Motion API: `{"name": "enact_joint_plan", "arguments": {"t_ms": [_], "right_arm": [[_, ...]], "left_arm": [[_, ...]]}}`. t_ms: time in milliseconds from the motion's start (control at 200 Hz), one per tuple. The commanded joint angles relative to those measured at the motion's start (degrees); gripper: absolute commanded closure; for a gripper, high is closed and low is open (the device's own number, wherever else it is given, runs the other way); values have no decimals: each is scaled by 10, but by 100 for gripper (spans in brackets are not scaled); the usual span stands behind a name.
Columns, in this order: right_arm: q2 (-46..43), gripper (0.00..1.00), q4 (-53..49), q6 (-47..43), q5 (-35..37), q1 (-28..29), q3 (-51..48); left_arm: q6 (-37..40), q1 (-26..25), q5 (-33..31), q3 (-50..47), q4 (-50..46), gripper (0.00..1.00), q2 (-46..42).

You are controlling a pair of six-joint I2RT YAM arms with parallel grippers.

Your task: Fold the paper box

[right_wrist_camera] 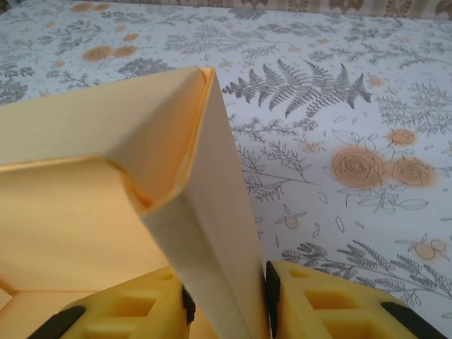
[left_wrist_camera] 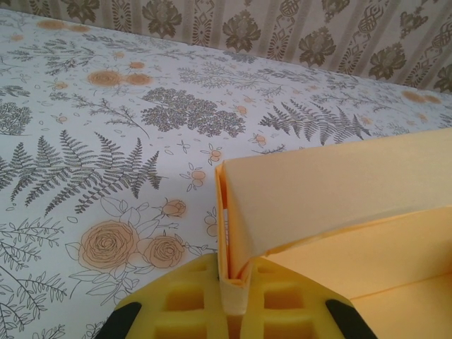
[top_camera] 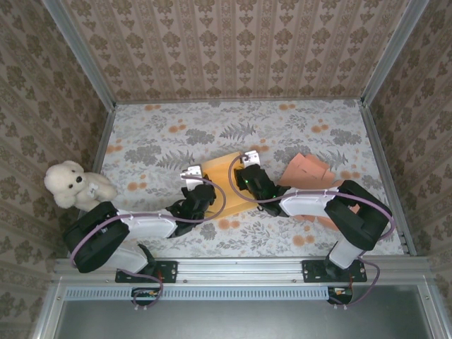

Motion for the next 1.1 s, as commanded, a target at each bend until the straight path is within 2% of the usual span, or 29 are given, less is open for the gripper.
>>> {"name": "enact_joint_plan", "arguments": {"t_ms": [0,455,730,790,915,1095], "right_arm": [[-3,66,62,-12,-1,-1,-11],[-47,61,64,-51,-21,-31,-28],[-57,69,64,-64,-4,-43,-36],[-52,73,47,-57,37,-41,-28],[-36,77,-26,-46,209,-21,5],[-45,76,-52,-26,285,-20,0]], "left_arm": [[-5,-5,8,4,-12,100,-12],[-1,-5,24,5,-4,100,0],[4,-5,33,11,-3,100,1],[1,-6,31,13,-6,100,2],[-11,-5,11,24,-36,100,3],[-14,-5,-3,25,-41,100,6]]}}
